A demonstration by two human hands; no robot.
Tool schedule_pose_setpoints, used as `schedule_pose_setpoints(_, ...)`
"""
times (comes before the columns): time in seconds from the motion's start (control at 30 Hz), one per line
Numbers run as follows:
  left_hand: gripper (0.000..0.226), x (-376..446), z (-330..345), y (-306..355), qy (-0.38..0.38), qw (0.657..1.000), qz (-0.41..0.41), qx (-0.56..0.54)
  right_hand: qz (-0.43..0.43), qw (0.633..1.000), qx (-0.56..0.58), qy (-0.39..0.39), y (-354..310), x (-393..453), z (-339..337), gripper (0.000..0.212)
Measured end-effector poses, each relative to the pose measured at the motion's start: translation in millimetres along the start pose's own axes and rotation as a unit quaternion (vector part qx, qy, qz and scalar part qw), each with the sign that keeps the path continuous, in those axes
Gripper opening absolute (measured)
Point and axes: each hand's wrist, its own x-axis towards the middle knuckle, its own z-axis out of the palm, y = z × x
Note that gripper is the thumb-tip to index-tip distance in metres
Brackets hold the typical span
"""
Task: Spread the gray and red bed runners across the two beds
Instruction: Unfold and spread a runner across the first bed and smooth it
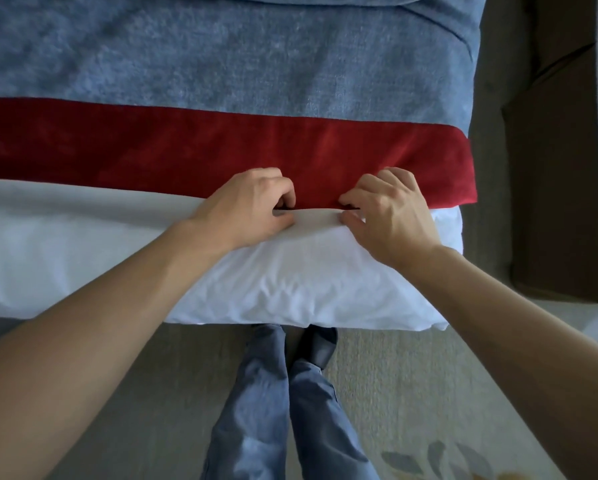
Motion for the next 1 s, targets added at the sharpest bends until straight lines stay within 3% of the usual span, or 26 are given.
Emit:
schedule_pose_setpoints(0.2, 0.011, -14, -1, -11, 0.053, 0.994, -0.002, 0.100, 0.007, 0.999, -0.044, -0.010, -3, -1, 4, 0.018)
schedule_pose_setpoints(0.4, 0.010, -16, 1, -4, 0.047, 0.990, 0.013, 0.135, 0.007, 0.997, -0.071, 0.000, -7, -4, 3, 0.014)
schedule_pose_setpoints(0.57, 0.014, -41, 0, 12, 0.154, 0.973, 0.032, 0.170, 0.015, 0.996, -0.069, 0.046, -12, -19, -3, 0.012)
schedule_pose_setpoints(0.73, 0.017, -71, 14, 25, 0.174, 0.965, 0.044, 0.189, -0.003, 0.995, -0.095, 0.021, -21, -42, -4, 0.011)
schedule_pose_setpoints(0.87, 0.015, -58, 7, 24, 0.223, 0.956, 0.013, 0.188, 0.035, 0.993, -0.102, 0.042, -24, -27, -8, 0.011)
schedule_pose_setpoints(1.0, 0.016, -83, 37, 32, 0.187, 0.958, 0.031, 0.216, 0.022, 0.992, -0.120, 0.011, -29, -54, 4, 0.011)
